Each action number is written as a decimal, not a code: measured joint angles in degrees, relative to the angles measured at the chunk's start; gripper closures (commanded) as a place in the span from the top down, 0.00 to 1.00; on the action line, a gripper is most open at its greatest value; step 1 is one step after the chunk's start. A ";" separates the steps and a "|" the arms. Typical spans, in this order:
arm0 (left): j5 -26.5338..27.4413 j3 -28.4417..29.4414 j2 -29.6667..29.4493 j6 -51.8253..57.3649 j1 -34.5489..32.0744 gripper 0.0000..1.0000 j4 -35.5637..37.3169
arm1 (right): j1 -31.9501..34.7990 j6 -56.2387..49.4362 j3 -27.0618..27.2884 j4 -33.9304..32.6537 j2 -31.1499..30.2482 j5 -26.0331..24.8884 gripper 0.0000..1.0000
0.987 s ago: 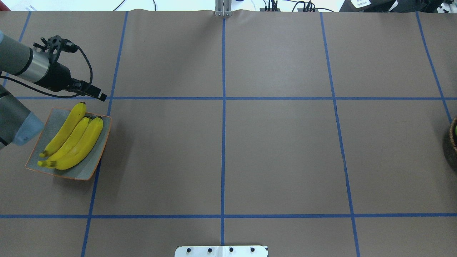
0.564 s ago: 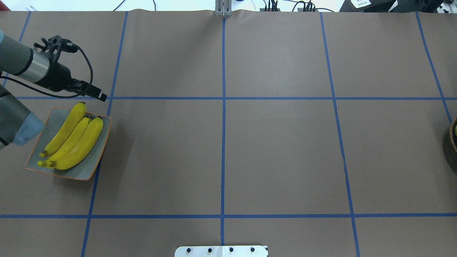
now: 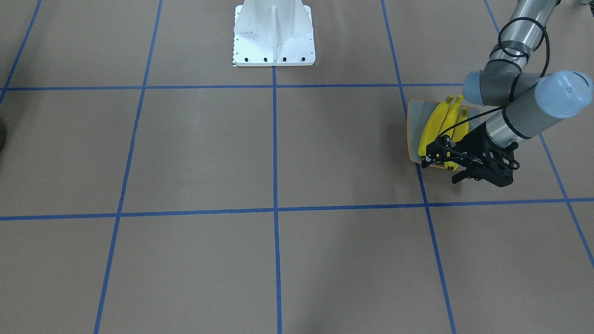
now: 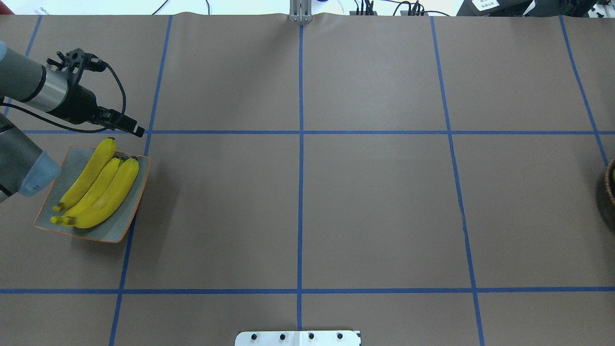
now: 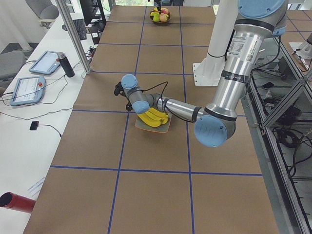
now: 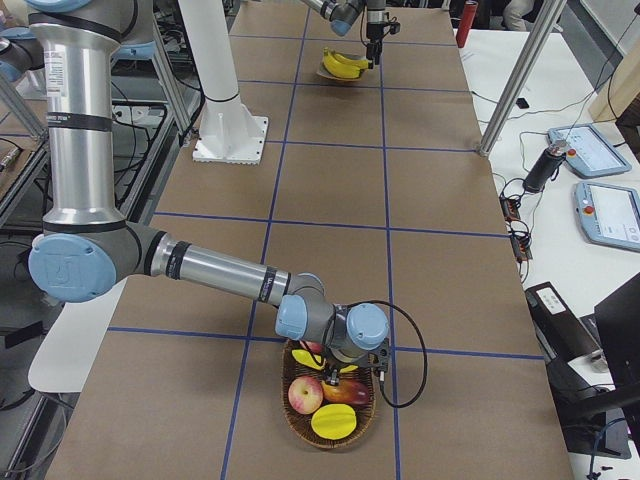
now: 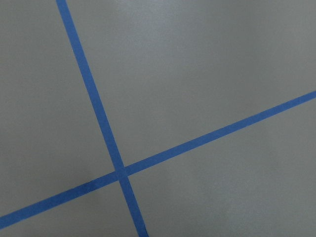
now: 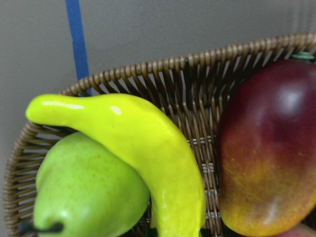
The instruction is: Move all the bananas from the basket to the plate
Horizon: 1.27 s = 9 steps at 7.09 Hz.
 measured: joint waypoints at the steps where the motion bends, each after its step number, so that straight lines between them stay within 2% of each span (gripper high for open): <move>1: 0.00 0.00 0.00 0.00 0.09 1.00 -0.04 | 2.26 -0.02 1.38 -0.13 -0.24 -0.18 0.00; 5: 0.00 0.68 0.00 -0.14 0.65 1.00 -0.36 | 9.44 -0.12 7.82 -0.80 -0.01 1.22 0.00; 7: -0.08 0.54 -0.75 -1.99 0.68 1.00 -0.37 | 10.08 1.04 9.66 -0.93 1.41 6.57 0.00; 9: -0.41 0.06 -3.34 -7.88 0.74 1.00 -0.47 | 7.65 9.95 12.87 -0.94 3.88 11.92 0.00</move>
